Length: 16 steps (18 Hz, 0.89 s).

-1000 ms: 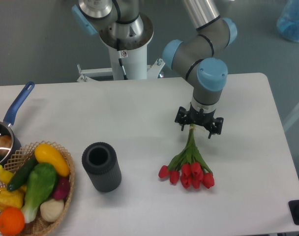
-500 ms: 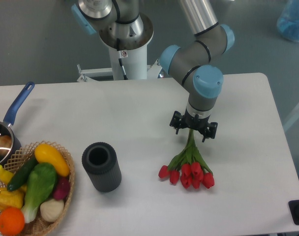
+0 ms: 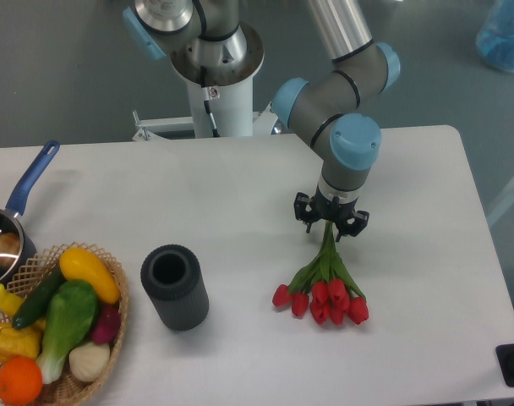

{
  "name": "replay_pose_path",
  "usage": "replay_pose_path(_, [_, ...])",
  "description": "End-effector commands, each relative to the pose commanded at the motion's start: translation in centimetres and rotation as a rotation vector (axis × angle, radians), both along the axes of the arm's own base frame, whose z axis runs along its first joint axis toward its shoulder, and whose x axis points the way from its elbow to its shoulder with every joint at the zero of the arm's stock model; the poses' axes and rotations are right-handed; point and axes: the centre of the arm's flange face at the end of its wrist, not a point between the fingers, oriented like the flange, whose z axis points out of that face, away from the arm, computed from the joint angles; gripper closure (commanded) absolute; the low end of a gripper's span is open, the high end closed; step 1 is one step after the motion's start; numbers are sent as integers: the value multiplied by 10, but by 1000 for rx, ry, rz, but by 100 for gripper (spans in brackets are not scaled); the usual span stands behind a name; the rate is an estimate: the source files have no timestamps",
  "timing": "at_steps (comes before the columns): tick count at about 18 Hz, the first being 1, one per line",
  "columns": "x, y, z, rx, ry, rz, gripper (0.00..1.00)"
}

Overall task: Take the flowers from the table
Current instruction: 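Lower the open gripper onto the green tulip stems, then close the gripper around the tulip stems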

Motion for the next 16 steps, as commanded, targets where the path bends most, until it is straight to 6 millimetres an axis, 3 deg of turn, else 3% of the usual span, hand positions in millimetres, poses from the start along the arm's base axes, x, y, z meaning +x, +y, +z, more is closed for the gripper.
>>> replay_pose_path(4, [-2, 1, 1, 1, 3, 2, 65])
replay_pose_path(7, [-2, 1, 2, 3, 5, 2, 81])
replay_pose_path(16, [-8, 3, 6, 8, 15, 3, 86])
